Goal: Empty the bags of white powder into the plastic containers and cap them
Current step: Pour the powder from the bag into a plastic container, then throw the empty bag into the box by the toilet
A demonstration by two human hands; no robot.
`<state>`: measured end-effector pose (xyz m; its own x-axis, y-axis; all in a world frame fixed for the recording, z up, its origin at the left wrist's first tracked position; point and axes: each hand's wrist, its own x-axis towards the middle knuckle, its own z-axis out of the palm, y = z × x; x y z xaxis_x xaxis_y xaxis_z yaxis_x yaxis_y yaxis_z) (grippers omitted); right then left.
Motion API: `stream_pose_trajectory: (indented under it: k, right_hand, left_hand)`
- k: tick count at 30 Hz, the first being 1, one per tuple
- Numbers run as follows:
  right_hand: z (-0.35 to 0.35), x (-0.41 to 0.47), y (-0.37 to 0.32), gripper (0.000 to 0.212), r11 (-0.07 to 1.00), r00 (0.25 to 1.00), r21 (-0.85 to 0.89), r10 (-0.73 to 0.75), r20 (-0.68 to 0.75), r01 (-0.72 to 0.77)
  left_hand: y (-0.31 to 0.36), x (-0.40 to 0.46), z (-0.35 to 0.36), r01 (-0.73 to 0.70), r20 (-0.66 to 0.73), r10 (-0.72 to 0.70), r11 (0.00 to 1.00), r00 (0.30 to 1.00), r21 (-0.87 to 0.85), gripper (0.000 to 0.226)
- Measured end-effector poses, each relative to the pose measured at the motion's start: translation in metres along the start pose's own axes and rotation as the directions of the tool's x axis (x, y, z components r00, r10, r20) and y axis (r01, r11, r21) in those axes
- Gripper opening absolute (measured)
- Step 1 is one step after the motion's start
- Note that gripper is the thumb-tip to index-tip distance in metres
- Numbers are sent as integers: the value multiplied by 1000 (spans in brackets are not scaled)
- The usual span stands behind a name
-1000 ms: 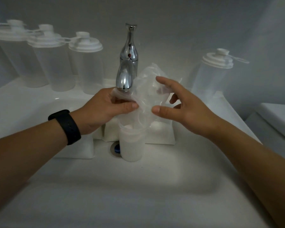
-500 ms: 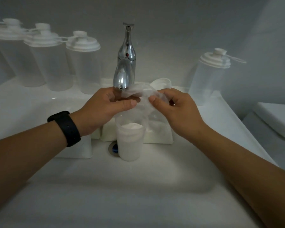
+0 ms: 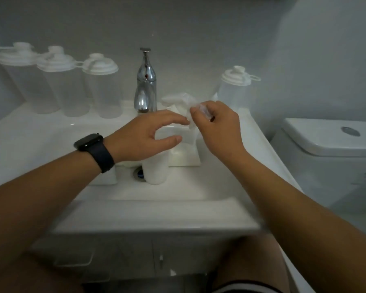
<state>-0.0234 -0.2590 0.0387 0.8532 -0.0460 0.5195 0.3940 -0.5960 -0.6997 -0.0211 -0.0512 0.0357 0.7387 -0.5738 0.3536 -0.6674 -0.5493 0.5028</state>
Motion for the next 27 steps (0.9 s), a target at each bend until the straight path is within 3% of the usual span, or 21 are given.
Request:
stream_pose_trajectory:
  k: [6,11,19,24,27]
  right_hand:
    - [-84,-54,-13,16,999,975,-38,10,-222,-19]
    - [-175,-128,-18,33,994,907,-74,40,-420,-78]
    - [-252,-247,20,33,959,842,16,257,-474,-283]
    - [-259,-324,52,28,893,787,94,433,-439,-439]
    - [-248,-371,75,26,833,739,144,544,-398,-535]
  left_hand:
    - [89,30,5,-204,-31,205,979,978,17,32]
    - [189,46,44,-402,30,401,915,915,26,29]
    - [277,32,149,-488,216,503,864,837,-125,33]
    - [291,2,219,-462,344,511,859,788,-218,34]
    - [290,-18,255,-462,476,500,863,723,-205,34]
